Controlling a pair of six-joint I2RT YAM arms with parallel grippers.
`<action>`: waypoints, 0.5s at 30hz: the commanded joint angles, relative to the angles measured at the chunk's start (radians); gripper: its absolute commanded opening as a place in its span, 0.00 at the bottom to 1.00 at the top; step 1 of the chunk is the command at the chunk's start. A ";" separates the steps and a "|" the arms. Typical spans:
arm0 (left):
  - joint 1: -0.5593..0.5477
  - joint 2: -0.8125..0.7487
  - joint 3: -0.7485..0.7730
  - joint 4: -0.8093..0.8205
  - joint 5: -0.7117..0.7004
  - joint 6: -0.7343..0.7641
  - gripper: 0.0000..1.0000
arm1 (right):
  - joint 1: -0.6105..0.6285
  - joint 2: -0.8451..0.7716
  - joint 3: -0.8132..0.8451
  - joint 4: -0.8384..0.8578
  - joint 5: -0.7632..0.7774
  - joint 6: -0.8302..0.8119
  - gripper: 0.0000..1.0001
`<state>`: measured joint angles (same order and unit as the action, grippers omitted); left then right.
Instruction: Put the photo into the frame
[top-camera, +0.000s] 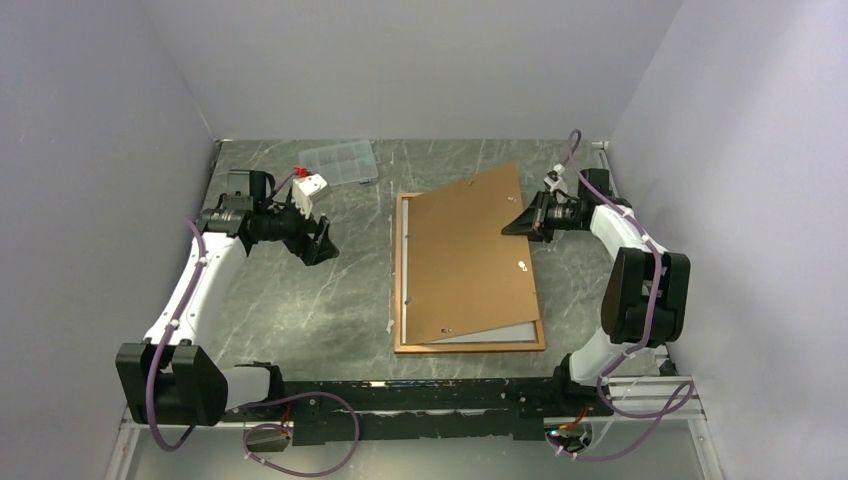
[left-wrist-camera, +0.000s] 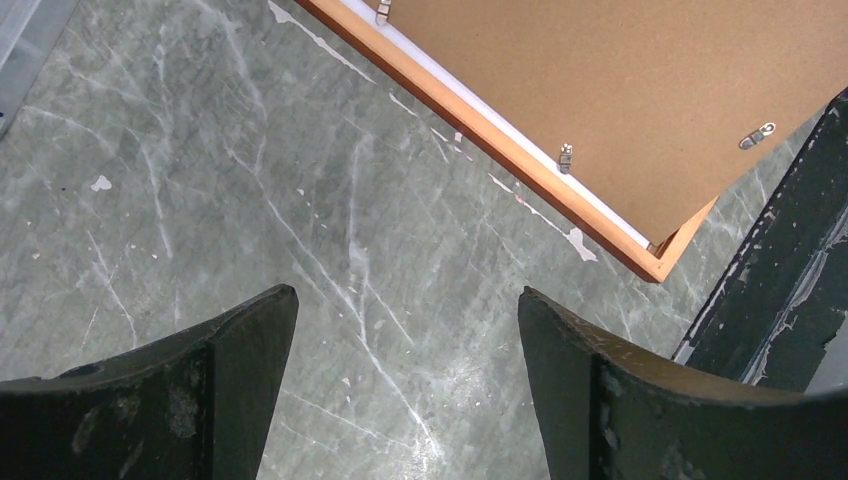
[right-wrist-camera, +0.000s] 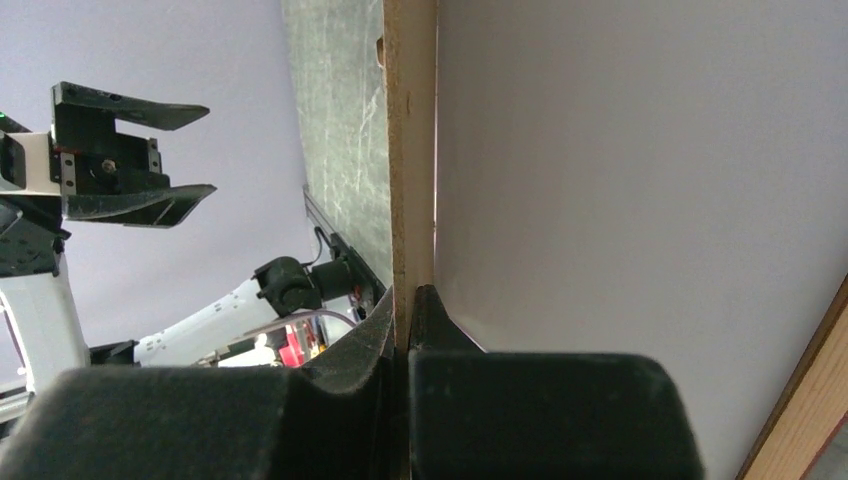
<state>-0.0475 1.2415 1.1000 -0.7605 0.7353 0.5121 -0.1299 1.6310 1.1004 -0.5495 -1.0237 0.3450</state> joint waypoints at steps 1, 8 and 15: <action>-0.006 0.012 0.043 0.003 0.002 0.021 0.87 | 0.015 0.008 0.004 0.092 -0.066 0.042 0.00; -0.009 0.028 0.023 0.006 0.003 0.025 0.87 | 0.051 0.024 0.010 0.110 -0.080 0.039 0.00; -0.045 0.114 0.000 0.058 -0.020 -0.017 0.86 | 0.084 0.017 -0.035 0.200 -0.086 0.096 0.00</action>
<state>-0.0620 1.3045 1.1015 -0.7498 0.7319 0.5114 -0.0654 1.6608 1.0897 -0.4454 -1.0336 0.3985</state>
